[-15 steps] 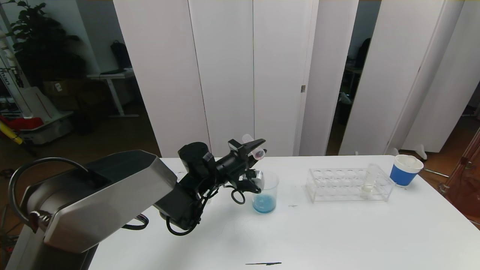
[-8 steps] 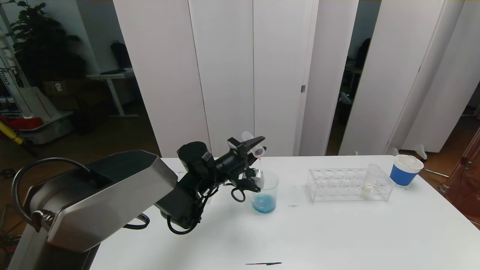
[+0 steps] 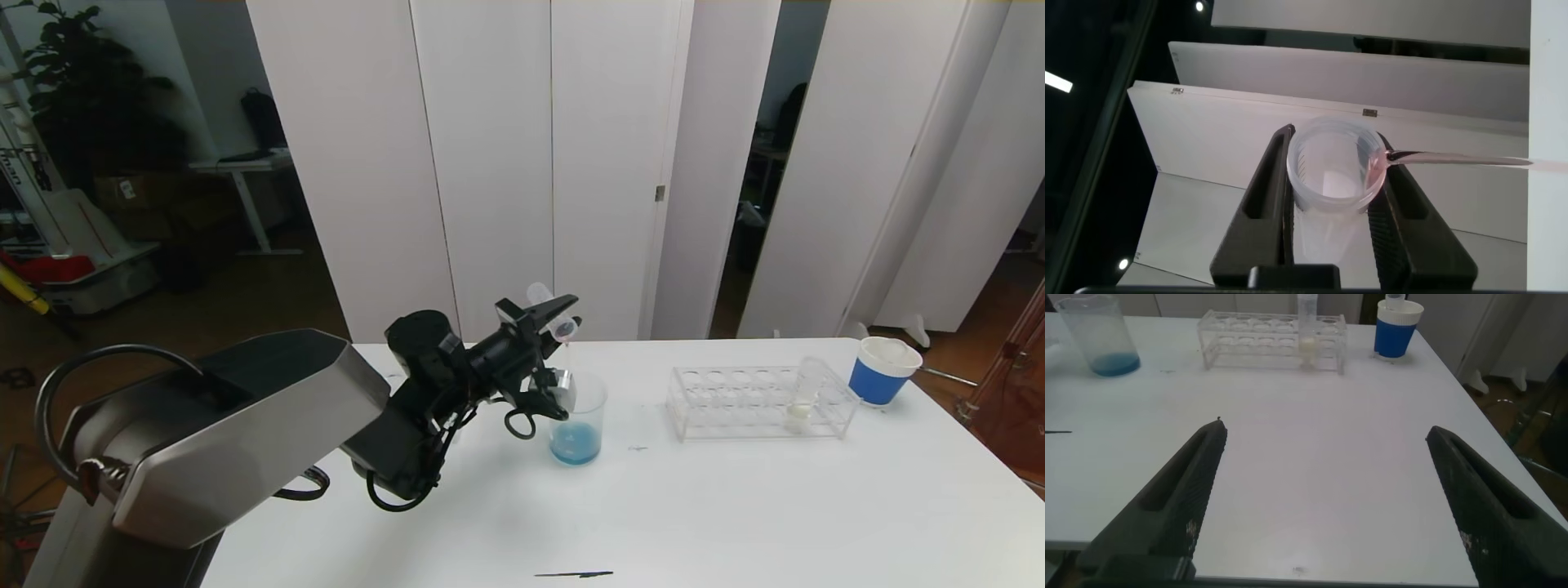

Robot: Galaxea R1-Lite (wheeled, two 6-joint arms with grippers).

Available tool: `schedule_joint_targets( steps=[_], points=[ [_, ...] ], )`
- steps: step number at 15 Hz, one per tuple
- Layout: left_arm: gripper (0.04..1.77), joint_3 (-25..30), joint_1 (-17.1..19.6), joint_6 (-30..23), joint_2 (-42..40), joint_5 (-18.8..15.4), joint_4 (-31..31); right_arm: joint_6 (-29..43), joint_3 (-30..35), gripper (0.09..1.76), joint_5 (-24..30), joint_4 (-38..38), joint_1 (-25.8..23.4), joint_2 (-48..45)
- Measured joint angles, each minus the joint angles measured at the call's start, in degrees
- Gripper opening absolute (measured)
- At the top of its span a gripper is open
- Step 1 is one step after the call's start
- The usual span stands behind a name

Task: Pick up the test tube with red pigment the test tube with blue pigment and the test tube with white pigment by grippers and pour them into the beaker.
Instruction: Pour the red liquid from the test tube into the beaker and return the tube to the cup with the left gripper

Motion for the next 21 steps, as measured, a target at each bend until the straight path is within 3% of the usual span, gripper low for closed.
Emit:
schedule_joint_targets(
  steps=[16, 18, 21],
  points=[
    [0.6, 0.85, 0.11, 0.61, -0.85, 0.72, -0.72, 0.0, 0.0, 1.75, 0.02, -0.01, 0.0, 0.0],
    [0.6, 1.29, 0.35, -1.88, -1.88, 2.49, -0.15, 0.0, 0.0, 1.75, 0.02, 0.0, 0.0, 0.0],
    [0.6, 1.96, 0.28, -12.18, -4.51, 6.75, 1.67, 0.0, 0.0, 1.75, 0.02, -0.01, 0.0, 0.0]
  ],
)
